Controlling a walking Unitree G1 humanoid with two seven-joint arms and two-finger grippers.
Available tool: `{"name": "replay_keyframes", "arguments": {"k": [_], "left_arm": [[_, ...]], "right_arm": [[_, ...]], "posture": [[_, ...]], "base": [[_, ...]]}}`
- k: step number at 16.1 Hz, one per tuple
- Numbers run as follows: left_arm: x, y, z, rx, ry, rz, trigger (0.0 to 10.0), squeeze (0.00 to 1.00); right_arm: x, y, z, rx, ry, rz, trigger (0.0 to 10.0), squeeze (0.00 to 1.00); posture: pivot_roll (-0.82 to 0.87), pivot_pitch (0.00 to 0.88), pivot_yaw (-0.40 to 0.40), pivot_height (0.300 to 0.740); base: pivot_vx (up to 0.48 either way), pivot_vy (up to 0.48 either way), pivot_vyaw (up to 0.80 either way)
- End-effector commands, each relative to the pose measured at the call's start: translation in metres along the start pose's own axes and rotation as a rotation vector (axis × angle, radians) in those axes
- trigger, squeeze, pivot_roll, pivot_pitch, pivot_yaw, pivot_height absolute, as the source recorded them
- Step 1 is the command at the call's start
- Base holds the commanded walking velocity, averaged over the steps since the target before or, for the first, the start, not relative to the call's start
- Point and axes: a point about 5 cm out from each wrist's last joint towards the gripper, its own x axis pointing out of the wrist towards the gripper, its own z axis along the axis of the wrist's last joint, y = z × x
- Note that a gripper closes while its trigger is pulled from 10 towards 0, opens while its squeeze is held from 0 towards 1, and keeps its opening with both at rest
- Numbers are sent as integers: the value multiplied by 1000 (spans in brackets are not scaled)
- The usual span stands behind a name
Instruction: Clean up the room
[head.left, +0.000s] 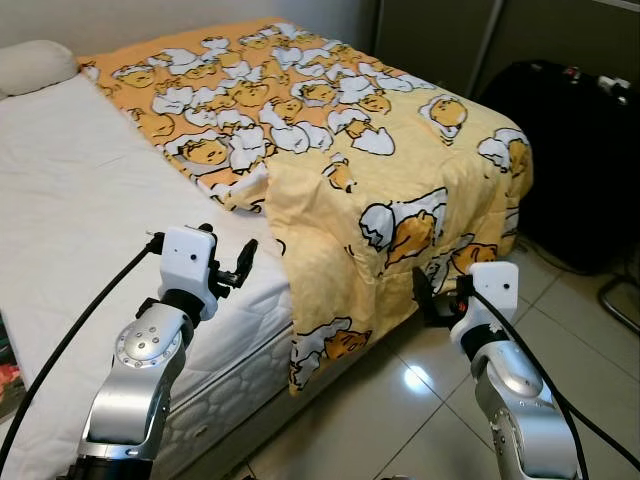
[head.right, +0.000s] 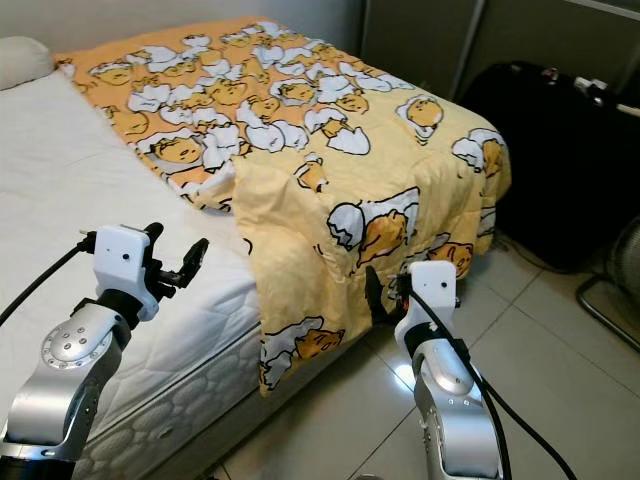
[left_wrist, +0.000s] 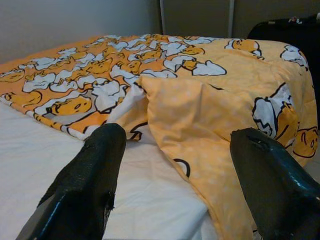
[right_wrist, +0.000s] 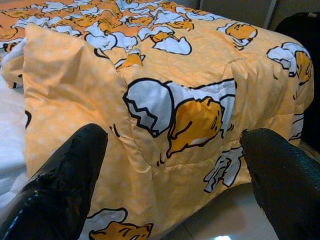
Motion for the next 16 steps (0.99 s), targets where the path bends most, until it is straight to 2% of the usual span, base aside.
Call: {"name": "replay_keyframes", "arguments": {"k": [1,9,11,16], "left_arm": [[0,-2,2,13,-13,-6,10000,0],[-1,-1,3,15,-19,-26,10000,0],[-2,-2,2,21,-18,-35,10000,0],[-7,-4,-4,26,13,-63,10000,0]], "right_arm": [[0,-1,2,4,-11,-1,10000,0],[2,1,1,-6,1,22,10000,0],[2,1,0,7,0,25,10000,0],[0,2,-1,-25,4,50,10000,0]], "posture": [[-39,0,33,740],[-26,0,23,740],[-27,0,24,740],[-27,0,19,740]], "base": [[0,0,0],[299,0,-98],[321,0,-769],[253,0,0]]}}
